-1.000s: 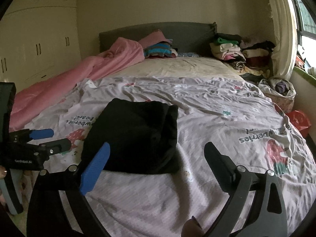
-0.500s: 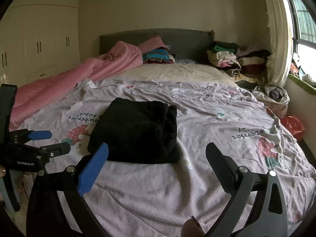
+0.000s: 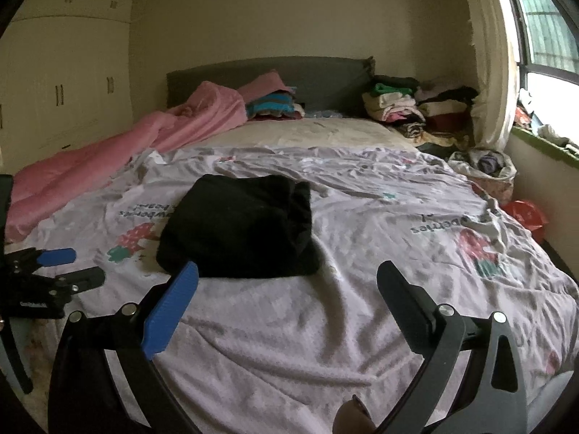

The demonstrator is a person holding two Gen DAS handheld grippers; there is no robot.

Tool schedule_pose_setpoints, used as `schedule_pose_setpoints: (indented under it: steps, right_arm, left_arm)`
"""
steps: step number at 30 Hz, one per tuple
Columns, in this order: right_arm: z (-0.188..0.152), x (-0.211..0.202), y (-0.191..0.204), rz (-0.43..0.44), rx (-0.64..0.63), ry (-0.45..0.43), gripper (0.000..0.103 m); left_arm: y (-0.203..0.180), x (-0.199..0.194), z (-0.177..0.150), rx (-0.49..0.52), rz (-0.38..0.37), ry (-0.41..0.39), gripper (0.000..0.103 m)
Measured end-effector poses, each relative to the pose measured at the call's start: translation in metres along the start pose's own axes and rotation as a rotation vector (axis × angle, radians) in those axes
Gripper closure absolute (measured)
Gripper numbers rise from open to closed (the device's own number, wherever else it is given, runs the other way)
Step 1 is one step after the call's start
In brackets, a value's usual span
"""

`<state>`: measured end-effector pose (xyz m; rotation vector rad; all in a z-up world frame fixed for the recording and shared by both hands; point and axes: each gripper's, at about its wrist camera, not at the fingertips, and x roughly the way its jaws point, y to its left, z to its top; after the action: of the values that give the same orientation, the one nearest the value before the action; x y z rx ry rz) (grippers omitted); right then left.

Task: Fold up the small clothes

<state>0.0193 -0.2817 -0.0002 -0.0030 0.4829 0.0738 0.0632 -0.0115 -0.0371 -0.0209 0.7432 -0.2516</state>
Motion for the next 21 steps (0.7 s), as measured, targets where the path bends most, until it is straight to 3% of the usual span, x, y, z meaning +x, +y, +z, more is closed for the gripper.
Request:
schedule_pose_setpoints:
  steps: [6, 11, 21]
  right_arm:
    - [-0.02, 0.0, 0.004, -0.031, 0.009, 0.01, 0.005]
    - [-0.04, 0.016, 0.014, -0.046, -0.01, 0.097, 0.005]
    - [-0.043, 0.024, 0.024, -0.036, -0.016, 0.125, 0.005]
  left_arm:
    - [0.007, 0.008, -0.017, -0.017, -0.007, 0.012, 0.009]
    - [0.009, 0.018, -0.025, -0.011, -0.014, 0.025, 0.009]
    - [0.012, 0.024, -0.027, -0.023, -0.016, 0.044, 0.009]
